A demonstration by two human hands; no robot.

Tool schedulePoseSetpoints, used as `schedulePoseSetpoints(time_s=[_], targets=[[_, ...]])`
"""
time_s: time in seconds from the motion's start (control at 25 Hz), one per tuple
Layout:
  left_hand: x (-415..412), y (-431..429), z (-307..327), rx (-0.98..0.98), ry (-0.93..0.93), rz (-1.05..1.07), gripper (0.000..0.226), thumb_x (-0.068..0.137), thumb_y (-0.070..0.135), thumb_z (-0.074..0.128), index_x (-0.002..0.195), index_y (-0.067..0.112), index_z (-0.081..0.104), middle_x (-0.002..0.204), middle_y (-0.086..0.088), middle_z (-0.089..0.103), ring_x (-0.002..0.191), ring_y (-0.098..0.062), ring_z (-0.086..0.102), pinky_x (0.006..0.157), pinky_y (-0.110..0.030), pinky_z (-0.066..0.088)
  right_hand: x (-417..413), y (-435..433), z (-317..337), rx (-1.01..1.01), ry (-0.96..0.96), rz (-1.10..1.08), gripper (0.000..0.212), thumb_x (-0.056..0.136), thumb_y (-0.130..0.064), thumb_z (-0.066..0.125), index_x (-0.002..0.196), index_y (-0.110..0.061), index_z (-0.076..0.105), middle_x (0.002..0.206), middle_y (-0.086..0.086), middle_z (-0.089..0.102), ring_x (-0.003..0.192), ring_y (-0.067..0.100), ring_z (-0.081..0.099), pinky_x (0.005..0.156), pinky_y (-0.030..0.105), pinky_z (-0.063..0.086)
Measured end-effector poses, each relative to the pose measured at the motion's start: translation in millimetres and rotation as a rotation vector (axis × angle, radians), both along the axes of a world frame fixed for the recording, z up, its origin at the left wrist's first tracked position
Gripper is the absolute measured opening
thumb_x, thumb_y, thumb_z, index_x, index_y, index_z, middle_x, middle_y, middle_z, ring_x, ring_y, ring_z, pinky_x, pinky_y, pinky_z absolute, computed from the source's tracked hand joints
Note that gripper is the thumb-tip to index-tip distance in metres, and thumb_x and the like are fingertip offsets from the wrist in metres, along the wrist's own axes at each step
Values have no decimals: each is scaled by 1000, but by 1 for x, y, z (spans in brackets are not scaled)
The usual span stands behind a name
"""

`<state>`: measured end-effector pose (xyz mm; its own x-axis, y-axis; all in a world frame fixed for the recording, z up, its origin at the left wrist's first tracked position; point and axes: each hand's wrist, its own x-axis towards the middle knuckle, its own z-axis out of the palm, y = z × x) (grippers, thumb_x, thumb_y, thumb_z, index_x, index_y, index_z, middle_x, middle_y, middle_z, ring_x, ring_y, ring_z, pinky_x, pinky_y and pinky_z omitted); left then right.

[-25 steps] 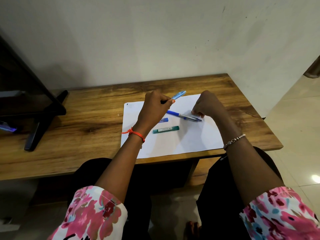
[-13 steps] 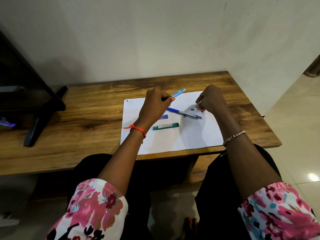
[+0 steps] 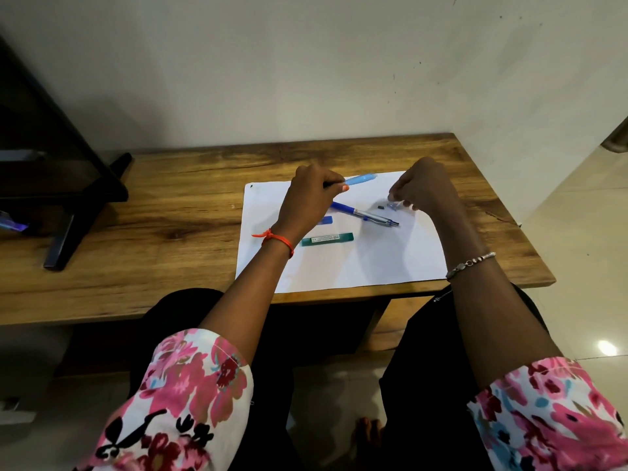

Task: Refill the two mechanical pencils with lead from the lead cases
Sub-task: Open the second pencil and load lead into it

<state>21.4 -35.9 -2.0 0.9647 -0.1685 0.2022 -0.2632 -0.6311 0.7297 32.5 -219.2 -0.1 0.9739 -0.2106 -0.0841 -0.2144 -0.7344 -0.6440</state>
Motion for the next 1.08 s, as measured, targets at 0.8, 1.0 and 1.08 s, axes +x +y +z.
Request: schedulePoseSetpoints(time_s=[0.8,1.0,1.08], targets=[[18,22,-14,0,-76,222,23,83,1,62,106,4,65,111,-10,65,107,-21,57,79,-7,33,-1,29,-4,-96,-41,77,26,66,-7,82,91,-6,75,90,14,73,85,19,58,89,37,41],[14,32,2,39,74,149,16,78,3,69,93,-2,70,95,-16,70,74,-17,62,67,-20,46,1,28,-5,-96,22,69,32,63,-7,84,93,-5,75,93,16,72,97,27,62,93,40,44],[9,38,9,165,197,29,20,75,7,73,93,-1,70,94,-15,69,67,-12,56,59,-15,41,0,26,-2,-42,24,65,30,65,-6,83,94,-4,75,93,18,72,89,21,60,92,38,44]])
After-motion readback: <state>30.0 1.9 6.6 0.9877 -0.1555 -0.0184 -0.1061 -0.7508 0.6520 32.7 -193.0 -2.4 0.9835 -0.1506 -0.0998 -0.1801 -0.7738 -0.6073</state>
